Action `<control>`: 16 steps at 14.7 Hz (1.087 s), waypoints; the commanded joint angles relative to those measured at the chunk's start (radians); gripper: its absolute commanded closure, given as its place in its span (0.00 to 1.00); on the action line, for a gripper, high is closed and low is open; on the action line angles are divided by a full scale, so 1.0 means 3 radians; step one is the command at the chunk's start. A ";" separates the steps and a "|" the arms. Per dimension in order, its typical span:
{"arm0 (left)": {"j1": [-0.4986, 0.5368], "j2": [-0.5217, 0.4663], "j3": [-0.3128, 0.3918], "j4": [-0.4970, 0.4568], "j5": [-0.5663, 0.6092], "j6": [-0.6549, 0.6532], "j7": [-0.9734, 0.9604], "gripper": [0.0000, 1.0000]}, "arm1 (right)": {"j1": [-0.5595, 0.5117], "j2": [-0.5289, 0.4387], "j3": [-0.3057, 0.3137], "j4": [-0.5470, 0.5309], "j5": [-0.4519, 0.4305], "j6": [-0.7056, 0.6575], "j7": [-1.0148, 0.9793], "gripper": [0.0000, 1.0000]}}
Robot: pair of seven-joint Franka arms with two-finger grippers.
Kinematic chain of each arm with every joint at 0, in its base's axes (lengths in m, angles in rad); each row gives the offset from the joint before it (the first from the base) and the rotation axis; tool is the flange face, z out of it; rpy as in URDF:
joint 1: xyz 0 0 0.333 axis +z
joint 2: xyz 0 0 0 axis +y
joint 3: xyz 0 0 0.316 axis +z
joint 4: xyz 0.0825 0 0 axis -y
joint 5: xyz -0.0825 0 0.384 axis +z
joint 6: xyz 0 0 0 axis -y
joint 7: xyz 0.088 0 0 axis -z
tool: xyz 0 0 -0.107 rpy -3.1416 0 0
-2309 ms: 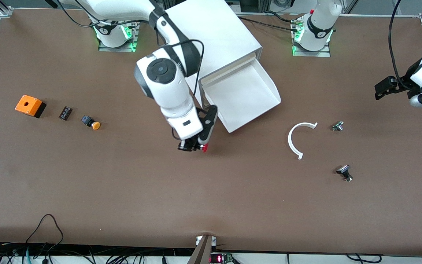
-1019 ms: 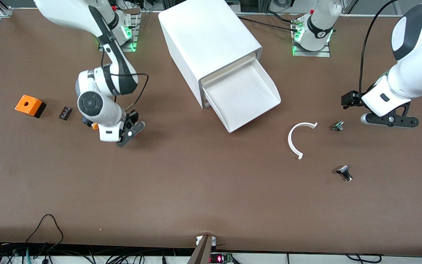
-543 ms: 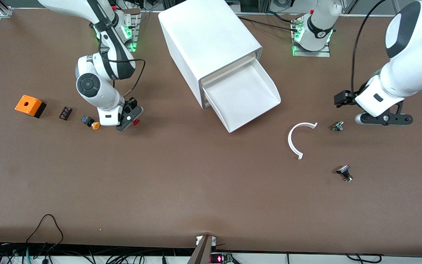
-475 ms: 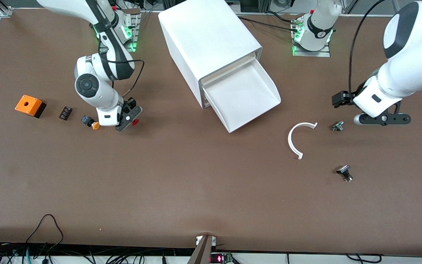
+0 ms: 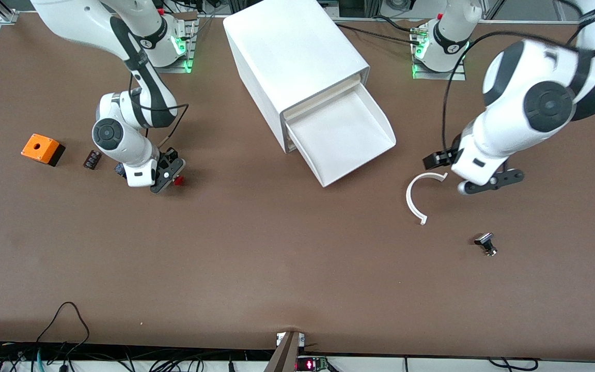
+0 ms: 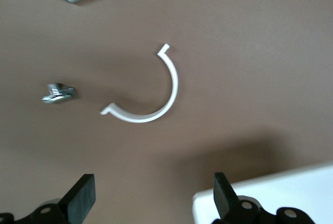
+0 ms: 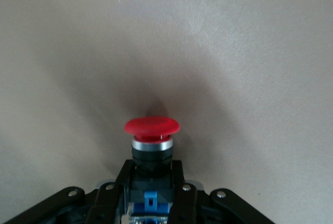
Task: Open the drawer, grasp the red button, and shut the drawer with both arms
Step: 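Set the red button on the table while the left gripper reaches the drawer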
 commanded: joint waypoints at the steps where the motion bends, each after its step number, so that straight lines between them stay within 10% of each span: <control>1: 0.0011 0.0047 -0.0124 -0.0322 -0.0047 0.0514 -0.0313 0.00 | -0.0074 0.0172 0.0062 0.0022 0.0066 0.0214 -0.0093 0.26; 2: 0.0006 0.0083 -0.0165 -0.0359 -0.0047 0.0632 -0.0364 0.00 | -0.0074 0.0152 0.0067 0.0038 0.0071 0.0209 -0.0063 0.00; 16: -0.0285 0.0461 -0.0308 -0.0814 0.0259 0.1835 -0.0641 0.00 | -0.0064 -0.0436 0.0164 0.1980 0.0076 -0.2010 0.0239 0.00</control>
